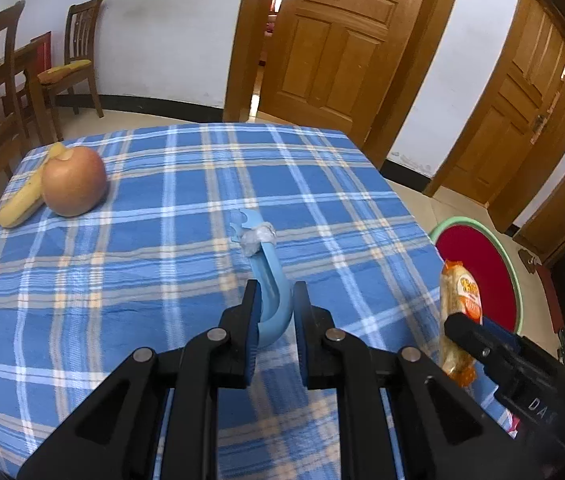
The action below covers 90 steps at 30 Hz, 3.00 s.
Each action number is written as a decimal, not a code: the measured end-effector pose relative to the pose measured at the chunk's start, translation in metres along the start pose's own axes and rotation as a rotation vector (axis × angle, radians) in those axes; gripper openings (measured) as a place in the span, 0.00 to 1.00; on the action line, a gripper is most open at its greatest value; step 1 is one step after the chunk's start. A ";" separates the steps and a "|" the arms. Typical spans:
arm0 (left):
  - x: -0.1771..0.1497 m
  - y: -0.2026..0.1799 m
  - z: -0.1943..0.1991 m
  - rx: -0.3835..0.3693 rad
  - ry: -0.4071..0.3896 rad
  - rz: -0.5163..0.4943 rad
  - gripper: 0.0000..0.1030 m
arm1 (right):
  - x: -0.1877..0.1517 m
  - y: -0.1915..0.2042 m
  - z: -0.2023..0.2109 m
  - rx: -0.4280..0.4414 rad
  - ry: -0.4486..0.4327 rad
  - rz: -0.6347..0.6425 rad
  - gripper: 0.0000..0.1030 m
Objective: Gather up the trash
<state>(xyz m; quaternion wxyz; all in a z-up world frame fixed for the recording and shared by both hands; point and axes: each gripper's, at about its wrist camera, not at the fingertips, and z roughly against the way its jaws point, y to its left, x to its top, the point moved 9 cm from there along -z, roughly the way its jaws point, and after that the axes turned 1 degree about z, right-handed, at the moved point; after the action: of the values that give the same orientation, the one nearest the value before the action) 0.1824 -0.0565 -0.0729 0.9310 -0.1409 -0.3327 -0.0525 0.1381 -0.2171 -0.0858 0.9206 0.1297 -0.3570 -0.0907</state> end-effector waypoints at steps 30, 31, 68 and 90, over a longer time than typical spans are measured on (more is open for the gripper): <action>-0.019 -0.170 -0.044 -0.150 0.102 -0.268 0.14 | 0.021 -0.160 0.028 -0.134 -0.065 -0.220 0.43; -0.020 -0.176 -0.047 -0.158 0.107 -0.276 0.14 | 0.020 -0.165 0.027 -0.138 -0.062 -0.227 0.43; -0.035 -0.255 -0.078 -0.227 0.127 -0.412 0.30 | 0.006 -0.222 0.058 -0.160 -0.100 -0.368 0.55; -0.012 -0.143 -0.006 -0.013 -0.009 -0.222 0.78 | 0.001 -0.123 0.070 -0.109 -0.099 -0.182 0.71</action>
<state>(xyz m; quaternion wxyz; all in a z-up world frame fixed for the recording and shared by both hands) 0.1497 -0.1944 -0.0526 0.9169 -0.1093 -0.3502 -0.1571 0.0818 -0.3465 -0.0730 0.8954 0.1069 -0.3834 -0.1996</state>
